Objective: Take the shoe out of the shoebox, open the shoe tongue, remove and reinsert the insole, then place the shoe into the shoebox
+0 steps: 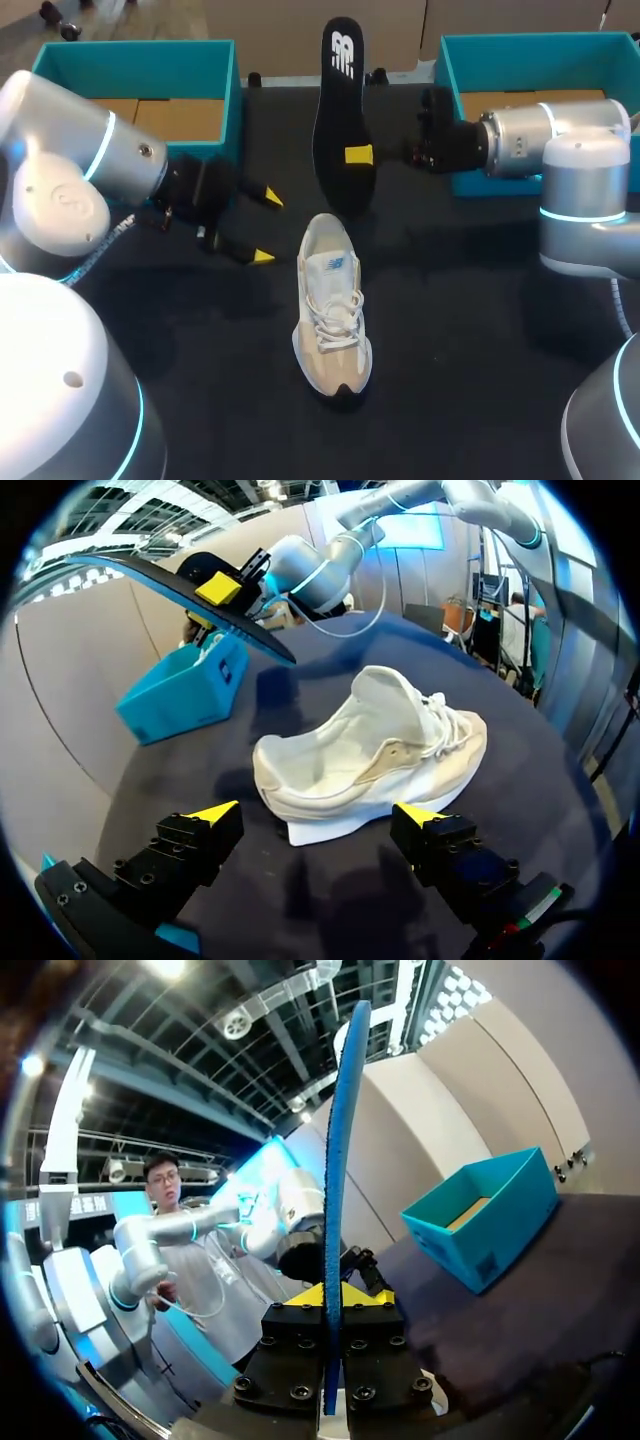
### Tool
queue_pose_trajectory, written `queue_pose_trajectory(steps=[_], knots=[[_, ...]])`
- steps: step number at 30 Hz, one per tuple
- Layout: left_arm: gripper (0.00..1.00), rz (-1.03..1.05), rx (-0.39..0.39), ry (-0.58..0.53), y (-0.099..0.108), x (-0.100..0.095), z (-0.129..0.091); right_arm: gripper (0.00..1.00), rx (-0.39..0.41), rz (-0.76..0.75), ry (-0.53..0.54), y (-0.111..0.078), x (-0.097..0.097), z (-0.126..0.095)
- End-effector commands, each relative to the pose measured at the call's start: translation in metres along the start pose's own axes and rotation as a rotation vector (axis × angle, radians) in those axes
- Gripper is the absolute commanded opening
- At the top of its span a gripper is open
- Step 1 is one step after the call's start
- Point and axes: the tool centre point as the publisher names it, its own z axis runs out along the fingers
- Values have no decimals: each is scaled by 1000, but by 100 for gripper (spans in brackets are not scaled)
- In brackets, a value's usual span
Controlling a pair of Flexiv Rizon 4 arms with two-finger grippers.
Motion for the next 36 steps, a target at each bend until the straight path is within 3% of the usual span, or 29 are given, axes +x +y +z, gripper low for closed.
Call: queue_pose_trajectory(steps=[1, 15, 36], knots=[[100, -6, -13, -8, 1, 7, 5, 0, -31, -16, 18, -9, -10, 1], [100, -67, -15, -40, 8, 26, 17, 0, -28, -56, 26, -42, -28, -2], [100, -112, -9, -20, 5, 21, 27, 0, -18, -73, 23, -71, -30, 2]])
